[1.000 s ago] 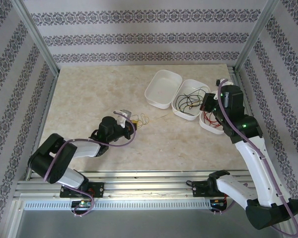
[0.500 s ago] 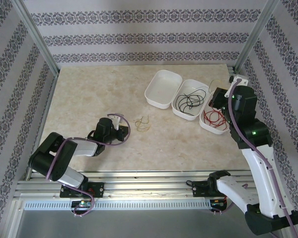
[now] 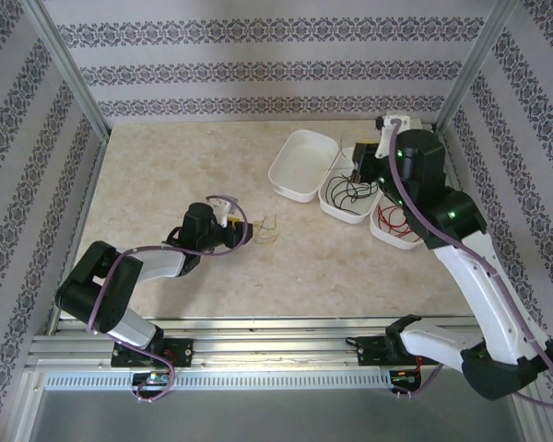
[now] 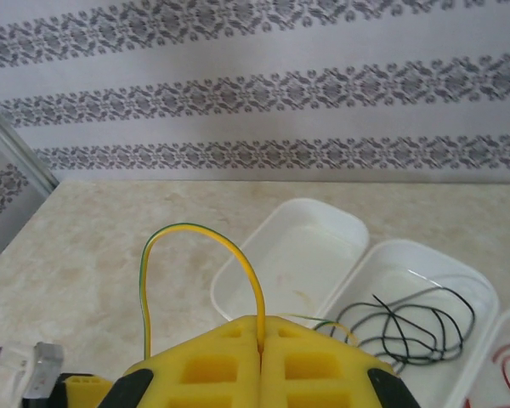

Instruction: Untangle the cables

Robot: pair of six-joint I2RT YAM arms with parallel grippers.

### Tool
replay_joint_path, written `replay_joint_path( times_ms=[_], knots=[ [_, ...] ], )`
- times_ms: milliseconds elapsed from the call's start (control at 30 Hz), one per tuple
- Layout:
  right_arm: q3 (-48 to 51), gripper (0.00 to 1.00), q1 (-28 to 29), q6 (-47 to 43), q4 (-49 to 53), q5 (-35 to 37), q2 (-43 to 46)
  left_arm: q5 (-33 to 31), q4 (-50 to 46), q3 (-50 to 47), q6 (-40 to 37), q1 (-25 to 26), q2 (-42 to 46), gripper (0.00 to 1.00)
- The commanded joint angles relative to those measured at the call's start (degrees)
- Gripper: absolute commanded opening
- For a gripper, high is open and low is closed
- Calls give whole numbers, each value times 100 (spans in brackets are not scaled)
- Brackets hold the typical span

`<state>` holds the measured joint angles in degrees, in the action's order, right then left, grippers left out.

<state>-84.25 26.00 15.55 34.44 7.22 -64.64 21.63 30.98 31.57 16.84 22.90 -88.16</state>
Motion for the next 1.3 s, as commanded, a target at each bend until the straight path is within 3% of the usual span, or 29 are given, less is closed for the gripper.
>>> replay_joint_path(
  times_ms=[0,333,567,667,900,1267],
  knots=[
    [-432,0,175,-356,-395,157,-500,-22,-849,420,-374,63,-254,55],
    [-1888,0,354,-1064,-859,783,-2194,241,-878,1043,-429,242,-1006,57],
    [-2621,0,349,-1332,-852,986,-2837,286,-1108,1404,-568,343,-1324,56],
    [-2751,0,280,-1359,-881,1023,-3037,320,-1148,1511,-566,365,-1403,48],
    [-2865,0,126,-1242,-991,866,-3458,117,-1308,1615,-537,375,-1506,44],
    [-2914,0,-6,-1126,-922,928,-3910,131,-1287,1688,-524,387,-1704,23]
  ],
)
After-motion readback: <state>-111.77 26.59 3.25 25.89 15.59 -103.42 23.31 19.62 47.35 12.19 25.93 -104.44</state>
